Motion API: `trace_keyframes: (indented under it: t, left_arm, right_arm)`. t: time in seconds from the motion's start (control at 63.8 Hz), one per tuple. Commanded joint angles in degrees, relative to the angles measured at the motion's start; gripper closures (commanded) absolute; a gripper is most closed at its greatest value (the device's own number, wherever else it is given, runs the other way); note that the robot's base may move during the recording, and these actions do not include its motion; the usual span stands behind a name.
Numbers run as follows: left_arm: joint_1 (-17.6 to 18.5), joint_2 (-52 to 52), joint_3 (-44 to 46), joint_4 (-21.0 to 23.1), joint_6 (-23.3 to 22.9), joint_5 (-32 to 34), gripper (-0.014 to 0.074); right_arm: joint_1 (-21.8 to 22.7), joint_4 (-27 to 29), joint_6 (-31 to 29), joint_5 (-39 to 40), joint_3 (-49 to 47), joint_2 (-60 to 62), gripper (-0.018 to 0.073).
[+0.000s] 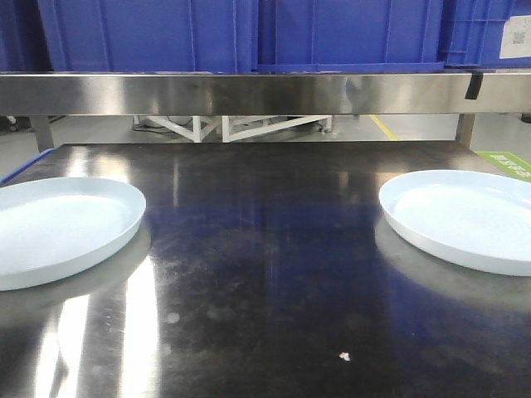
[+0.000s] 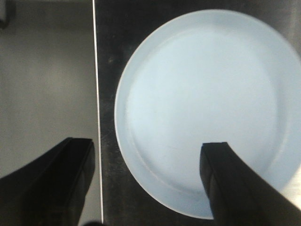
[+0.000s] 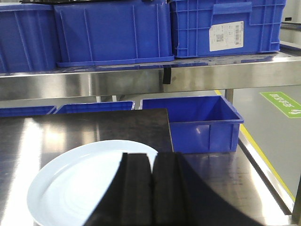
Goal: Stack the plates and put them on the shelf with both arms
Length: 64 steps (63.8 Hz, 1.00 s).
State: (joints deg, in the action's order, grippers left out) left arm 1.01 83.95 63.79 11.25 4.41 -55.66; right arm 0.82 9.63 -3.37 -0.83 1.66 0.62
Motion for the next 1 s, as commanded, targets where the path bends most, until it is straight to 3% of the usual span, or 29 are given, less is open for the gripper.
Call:
trace_keyframes:
  t: [0.0,0.549,0.752,0.988]
  left_arm:
    - [0.1,1.0,2.0,0.1,0.1,1.0,0.0068]
    - [0.1,10.3,2.0,0.1,1.5,3.9,0.0075]
    - [0.1,11.1,2.0,0.4,1.5,4.8,0.0192]
    - [0.1,12.8,2.0,0.6,1.5,4.2,0.0263]
  right_arm:
    - [0.4,-0.2,-0.1,4.8,-0.9,1.2,0.0502]
    - [0.4,-0.2,-0.1,4.8,-0.9,1.2,0.0502]
    - [0.4,-0.2,-0.1,4.8,-0.9,1.2,0.0502]
    - [0.4,-0.2,-0.1,4.8,-0.9,1.2,0.0502]
